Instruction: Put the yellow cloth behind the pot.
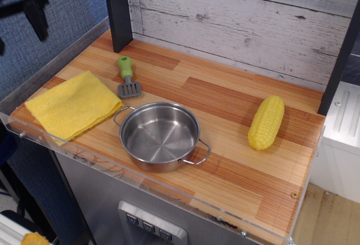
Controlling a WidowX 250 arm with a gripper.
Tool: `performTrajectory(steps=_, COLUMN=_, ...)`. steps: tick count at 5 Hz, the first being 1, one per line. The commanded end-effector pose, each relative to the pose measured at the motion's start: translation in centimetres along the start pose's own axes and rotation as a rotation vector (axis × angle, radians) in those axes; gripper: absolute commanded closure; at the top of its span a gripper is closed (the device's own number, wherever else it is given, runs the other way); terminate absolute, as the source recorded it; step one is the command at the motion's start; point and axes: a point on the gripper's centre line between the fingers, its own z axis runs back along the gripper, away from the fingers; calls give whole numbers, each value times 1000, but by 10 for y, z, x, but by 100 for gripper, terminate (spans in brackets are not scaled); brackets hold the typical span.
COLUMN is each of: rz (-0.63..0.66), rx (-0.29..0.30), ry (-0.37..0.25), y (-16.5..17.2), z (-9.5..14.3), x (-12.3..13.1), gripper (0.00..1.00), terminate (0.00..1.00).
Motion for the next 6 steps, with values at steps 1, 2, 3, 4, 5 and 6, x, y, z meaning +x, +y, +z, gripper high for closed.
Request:
performTrajectory(steps=1, rz=29, rx=18, ry=-56, y=-8, z=-34, x=-2, gripper=0, terminate=0)
performTrajectory(steps=2, rz=21, rx=11, ry=-22, y=-17, z=-63, x=-4, gripper=0, terminate=0)
performTrajectory(steps=3, rz=11, rx=-2, ry=-2, y=-29, z=-90, x=-4, gripper=0, terminate=0)
performTrajectory(steps=4, rz=15, rx=4, ry=3, y=-36, z=-107, x=-2, gripper=0, terminate=0)
performTrajectory(steps=5, rz=6, rx=18, ry=0, y=-40, z=-114, x=1, gripper=0, terminate=0)
performTrajectory(steps=6, rz=-59, rx=20, ry=-5, y=-62, z=-121, x=4, gripper=0, terminate=0)
